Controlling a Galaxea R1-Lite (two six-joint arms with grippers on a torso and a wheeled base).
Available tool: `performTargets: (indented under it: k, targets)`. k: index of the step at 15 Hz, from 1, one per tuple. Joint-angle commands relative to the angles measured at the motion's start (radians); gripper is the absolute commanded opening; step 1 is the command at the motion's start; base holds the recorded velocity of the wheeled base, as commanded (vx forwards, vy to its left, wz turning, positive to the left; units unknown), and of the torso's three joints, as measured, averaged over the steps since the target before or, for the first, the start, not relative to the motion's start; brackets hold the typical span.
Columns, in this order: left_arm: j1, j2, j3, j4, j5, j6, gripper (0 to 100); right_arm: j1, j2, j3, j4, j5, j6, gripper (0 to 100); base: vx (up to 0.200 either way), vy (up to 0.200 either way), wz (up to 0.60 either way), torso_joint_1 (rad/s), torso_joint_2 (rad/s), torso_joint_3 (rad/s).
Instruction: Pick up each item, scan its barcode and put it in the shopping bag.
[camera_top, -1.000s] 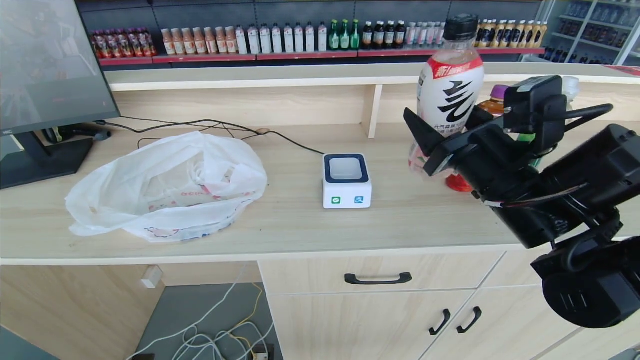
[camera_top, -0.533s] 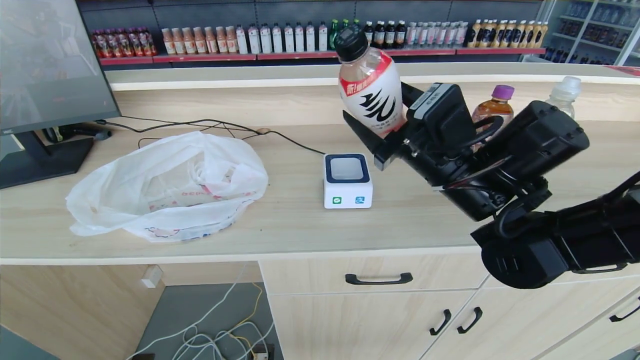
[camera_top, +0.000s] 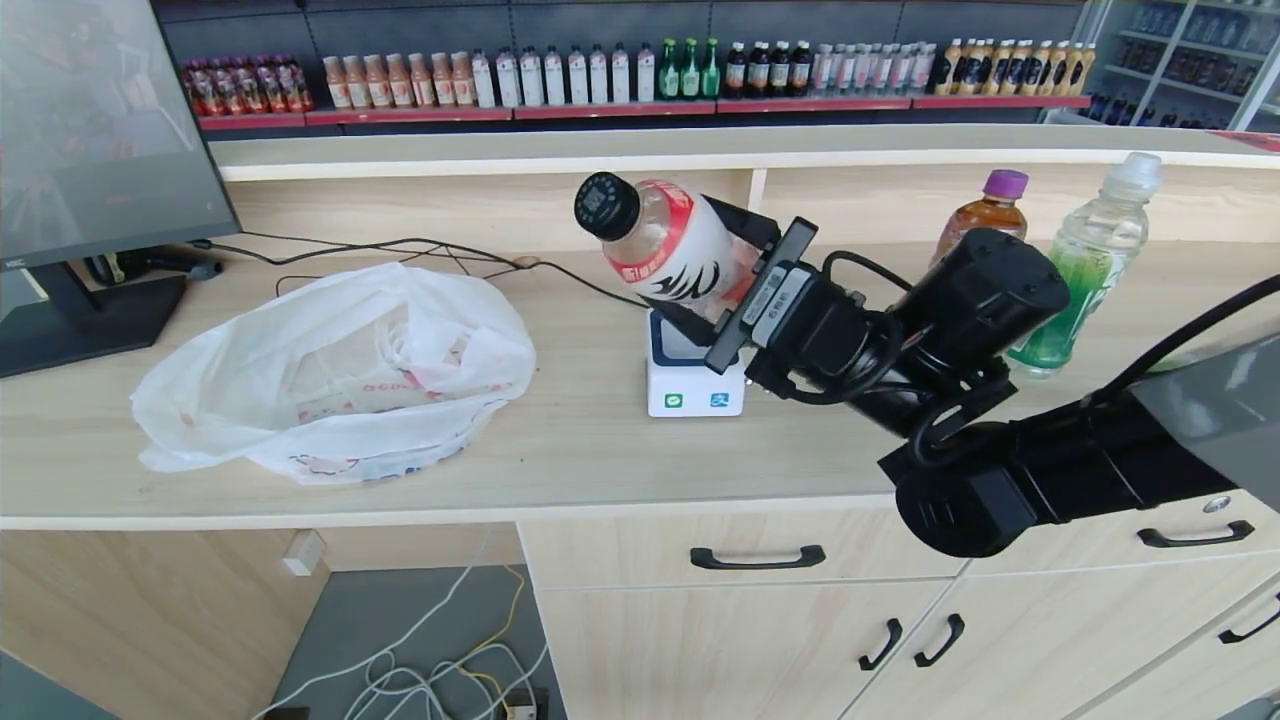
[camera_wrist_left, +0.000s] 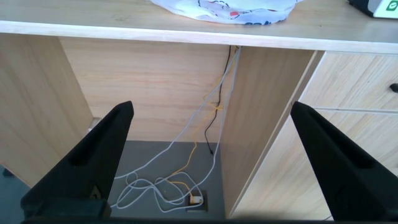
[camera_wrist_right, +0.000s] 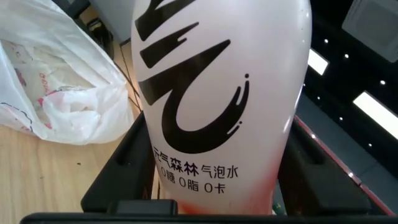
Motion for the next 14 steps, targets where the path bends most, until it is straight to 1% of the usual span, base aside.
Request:
performTargets:
  k: [1,5,8,11,14]
  targets:
    - [0.0,0.0,0.0,0.0,0.0,0.0,100,-0.008,0.041,-0.025,0.0,0.031,-0.03,0,0.0,0.0,0.0,0.0,0.0,0.0]
    - [0.0,0.0,0.0,0.0,0.0,0.0,100,-0.012,0.106,-0.069,0.0,0.085,-0.068,0,0.0,0.0,0.0,0.0,0.0,0.0]
    - [0.0,0.0,0.0,0.0,0.0,0.0,100,-0.028,0.137,-0.074,0.007,0.117,-0.113,0,0.0,0.0,0.0,0.0,0.0,0.0]
    - [0.0,0.0,0.0,0.0,0.0,0.0,100,-0.043,0.153,-0.097,0.009,0.142,-0.151,0,0.0,0.0,0.0,0.0,0.0,0.0]
    - [0.0,0.0,0.0,0.0,0.0,0.0,100,-0.049,0.157,-0.103,0.012,0.143,-0.174,0,0.0,0.0,0.0,0.0,0.0,0.0]
